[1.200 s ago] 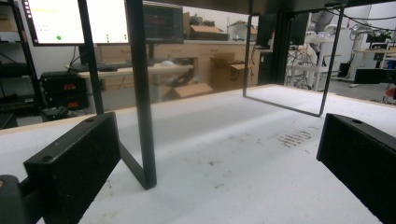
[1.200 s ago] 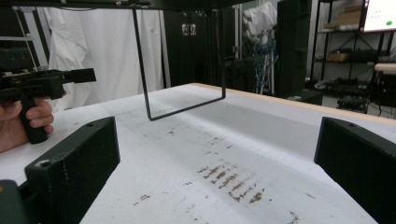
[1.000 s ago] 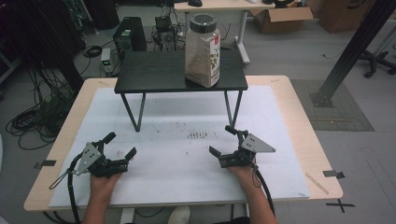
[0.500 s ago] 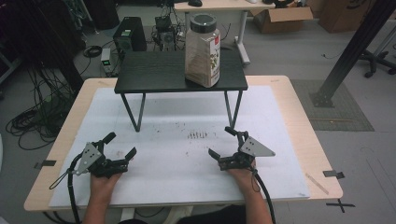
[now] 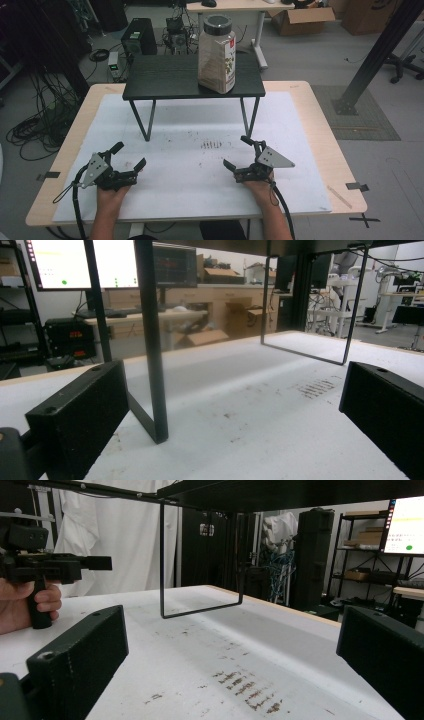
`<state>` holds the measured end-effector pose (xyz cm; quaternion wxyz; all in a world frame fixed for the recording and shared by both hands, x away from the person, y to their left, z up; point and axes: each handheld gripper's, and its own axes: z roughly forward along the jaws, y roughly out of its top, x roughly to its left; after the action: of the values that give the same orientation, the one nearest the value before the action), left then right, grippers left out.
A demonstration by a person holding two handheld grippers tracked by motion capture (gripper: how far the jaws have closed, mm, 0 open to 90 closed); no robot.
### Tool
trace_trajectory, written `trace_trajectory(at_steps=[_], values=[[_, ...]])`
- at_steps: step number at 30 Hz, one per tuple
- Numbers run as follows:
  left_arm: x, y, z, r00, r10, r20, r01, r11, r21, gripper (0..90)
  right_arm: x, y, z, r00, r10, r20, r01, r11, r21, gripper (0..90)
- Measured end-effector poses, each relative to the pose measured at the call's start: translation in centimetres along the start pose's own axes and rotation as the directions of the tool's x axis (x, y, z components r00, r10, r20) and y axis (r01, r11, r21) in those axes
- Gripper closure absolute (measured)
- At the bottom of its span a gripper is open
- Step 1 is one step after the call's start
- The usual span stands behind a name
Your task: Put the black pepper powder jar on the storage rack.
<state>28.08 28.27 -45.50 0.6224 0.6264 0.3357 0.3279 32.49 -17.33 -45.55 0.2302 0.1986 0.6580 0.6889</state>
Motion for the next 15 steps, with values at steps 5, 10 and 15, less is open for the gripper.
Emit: trace_trajectory(at_steps=[5,10,15], values=[[-0.01,0.0,0.01,1.0,0.001,0.0,-0.001,1.0,0.0,0.2,0.08,-0.01,-0.06,1.0,-0.008,-0.001,0.008,1.0,-0.006,0.0],[0.0,0.0,0.01,1.0,0.0,0.0,0.0,1.0,0.001,0.2,0.08,-0.03,-0.13,1.0,-0.007,0.001,0.007,1.0,-0.014,0.0],[0.07,0.01,0.0,1.0,-0.005,0.002,0.005,1.0,0.002,0.2,0.03,-0.04,-0.16,1.0,0.0,0.0,0.0,1.0,-0.017,0.0]])
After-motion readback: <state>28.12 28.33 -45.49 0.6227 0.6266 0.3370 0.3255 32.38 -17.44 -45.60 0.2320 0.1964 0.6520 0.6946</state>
